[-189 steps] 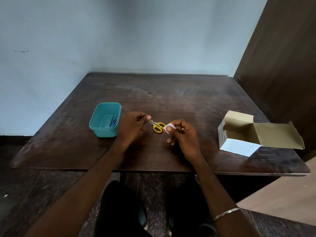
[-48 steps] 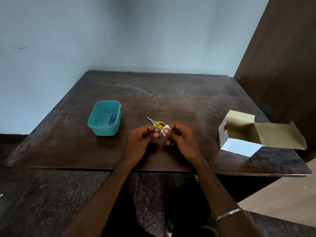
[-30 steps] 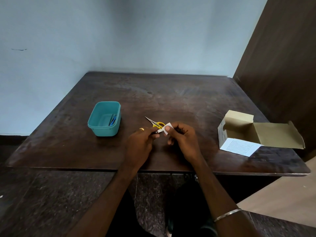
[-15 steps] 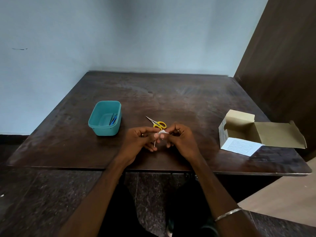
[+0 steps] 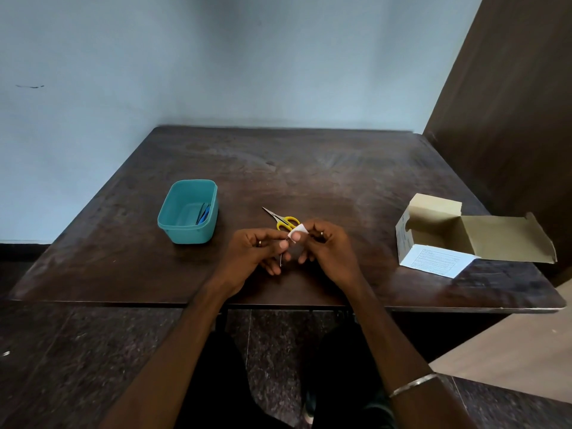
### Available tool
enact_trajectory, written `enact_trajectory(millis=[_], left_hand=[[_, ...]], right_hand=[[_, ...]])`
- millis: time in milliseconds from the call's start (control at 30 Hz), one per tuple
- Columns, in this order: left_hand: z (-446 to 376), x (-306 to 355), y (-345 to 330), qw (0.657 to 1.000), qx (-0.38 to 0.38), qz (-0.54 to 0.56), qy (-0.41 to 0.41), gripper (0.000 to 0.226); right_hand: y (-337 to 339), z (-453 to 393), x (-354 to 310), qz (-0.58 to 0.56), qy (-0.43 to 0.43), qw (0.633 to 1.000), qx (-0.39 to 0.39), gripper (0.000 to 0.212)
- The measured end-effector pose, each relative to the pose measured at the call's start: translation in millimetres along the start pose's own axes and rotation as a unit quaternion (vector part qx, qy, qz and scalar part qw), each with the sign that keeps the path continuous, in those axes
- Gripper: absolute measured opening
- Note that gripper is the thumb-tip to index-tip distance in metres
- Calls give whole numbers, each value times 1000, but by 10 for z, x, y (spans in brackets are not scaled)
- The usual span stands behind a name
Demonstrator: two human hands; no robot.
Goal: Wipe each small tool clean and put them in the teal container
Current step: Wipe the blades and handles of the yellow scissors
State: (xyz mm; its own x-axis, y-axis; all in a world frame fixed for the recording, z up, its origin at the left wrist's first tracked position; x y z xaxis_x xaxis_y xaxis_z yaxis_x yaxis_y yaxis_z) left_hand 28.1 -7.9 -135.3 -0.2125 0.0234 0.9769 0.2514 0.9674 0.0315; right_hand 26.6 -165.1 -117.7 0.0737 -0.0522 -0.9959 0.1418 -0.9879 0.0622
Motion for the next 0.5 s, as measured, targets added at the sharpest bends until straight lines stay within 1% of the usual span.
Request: enact_trajectory(millis=[67,200,367,433,500], left_hand=[[-4,-8,-3,1000,0,1,1,20],[0,-1,-6,1000,-5,6,0,22],[-4,-11,-8,1000,5,22,6,21],[-2,-5,-6,1000,2,17,4,22],[1,4,-2,1000,-2,12,2,22]], right_hand=[[-12,-2,-6,-9,-11,1000,1,2],[7,-2,4,5,-12,1000,14,4],[38,-7,62,36,-14,999,25,19],[28,-12,52,33,-12,999,20,14],[20,-18,42,13,-14,1000,17,4]])
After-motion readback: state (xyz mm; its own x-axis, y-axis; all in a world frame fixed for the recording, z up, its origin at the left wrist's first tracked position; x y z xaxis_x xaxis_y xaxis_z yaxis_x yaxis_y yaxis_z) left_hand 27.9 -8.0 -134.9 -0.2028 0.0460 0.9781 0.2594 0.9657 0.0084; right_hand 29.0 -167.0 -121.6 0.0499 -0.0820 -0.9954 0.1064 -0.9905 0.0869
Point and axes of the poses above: each hand's wrist, its own z-axis away from the middle knuckle, its own y-axis out of the back of the hand, x = y × z, the point moved 6 cm from there along -z, towards the middle knuckle, and after that the axes turned 10 degrees about -y, right-handed, at the moved point
